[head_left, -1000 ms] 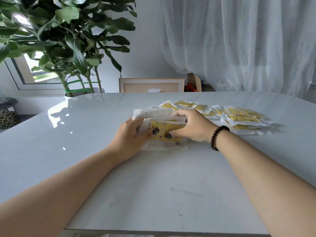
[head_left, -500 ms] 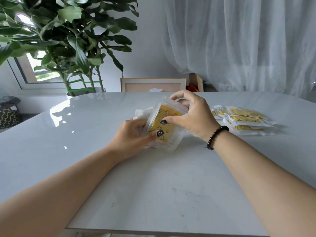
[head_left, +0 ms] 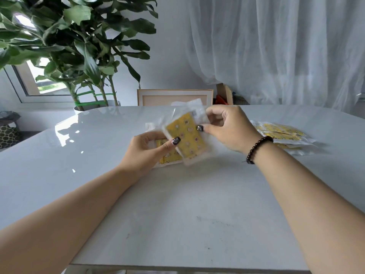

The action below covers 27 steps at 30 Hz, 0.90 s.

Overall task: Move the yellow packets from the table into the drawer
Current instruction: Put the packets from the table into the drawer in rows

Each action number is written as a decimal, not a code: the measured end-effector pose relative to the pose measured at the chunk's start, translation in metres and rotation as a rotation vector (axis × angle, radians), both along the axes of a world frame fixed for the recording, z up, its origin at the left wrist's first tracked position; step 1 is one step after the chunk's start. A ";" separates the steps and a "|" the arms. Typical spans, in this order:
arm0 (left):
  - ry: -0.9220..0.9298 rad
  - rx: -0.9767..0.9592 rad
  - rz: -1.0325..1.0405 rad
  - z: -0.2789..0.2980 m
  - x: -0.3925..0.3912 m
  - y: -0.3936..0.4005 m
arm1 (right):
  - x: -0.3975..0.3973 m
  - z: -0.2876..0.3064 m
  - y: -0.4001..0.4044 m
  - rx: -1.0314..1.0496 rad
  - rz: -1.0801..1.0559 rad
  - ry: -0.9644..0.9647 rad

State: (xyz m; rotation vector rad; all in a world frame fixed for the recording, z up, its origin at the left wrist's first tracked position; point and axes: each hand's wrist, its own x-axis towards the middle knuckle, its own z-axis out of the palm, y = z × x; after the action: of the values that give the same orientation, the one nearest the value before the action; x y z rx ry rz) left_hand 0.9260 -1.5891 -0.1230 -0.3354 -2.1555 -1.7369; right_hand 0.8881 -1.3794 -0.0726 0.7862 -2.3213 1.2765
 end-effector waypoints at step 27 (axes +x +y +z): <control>0.045 -0.426 0.110 -0.005 -0.002 0.000 | -0.016 -0.046 0.006 -0.198 0.296 -0.509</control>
State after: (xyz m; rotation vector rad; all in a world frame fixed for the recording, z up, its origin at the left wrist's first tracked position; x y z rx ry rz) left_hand 0.9239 -1.5889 -0.1277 -0.3499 -2.4486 -1.1911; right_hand 0.8721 -1.3734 -0.1181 0.8346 -2.4544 2.0001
